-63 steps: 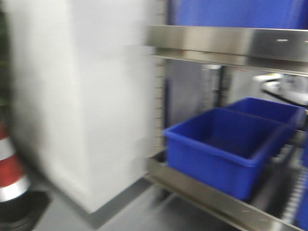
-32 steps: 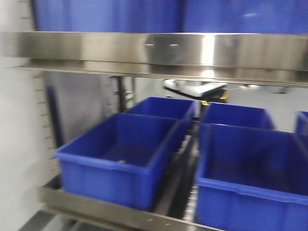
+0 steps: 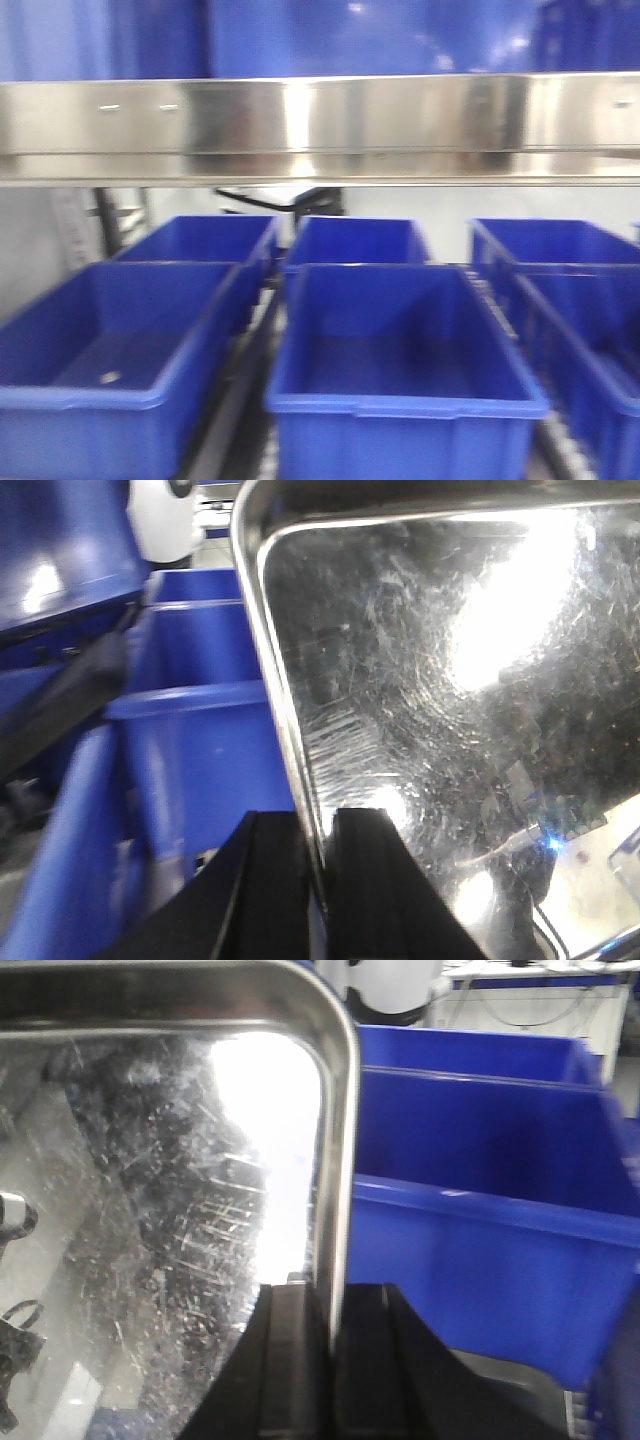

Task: Stack silver trays without gaps
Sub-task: 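Turn past the plant and cone and drive to the second bin rack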

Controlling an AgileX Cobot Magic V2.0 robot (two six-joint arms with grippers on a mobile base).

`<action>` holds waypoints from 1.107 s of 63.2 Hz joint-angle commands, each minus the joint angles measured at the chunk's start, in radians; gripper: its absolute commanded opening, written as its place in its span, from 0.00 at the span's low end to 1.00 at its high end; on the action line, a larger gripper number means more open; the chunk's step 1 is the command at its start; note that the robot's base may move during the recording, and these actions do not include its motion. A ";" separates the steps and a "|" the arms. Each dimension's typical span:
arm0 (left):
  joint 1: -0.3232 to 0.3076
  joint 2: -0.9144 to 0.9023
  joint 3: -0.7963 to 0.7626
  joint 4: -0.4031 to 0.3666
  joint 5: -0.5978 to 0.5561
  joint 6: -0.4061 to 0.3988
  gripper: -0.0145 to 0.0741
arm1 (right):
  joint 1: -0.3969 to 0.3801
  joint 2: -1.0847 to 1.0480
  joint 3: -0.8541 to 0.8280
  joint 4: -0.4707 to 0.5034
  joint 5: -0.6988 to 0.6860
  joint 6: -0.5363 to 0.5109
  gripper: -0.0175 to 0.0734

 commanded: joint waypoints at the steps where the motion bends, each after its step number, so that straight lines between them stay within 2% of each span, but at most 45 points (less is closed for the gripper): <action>1: -0.014 -0.009 -0.007 -0.010 -0.057 0.010 0.18 | 0.007 -0.011 -0.012 0.005 -0.051 -0.012 0.10; 70: -0.014 -0.009 -0.007 -0.010 -0.057 0.010 0.18 | 0.007 -0.011 -0.012 0.005 -0.051 -0.012 0.10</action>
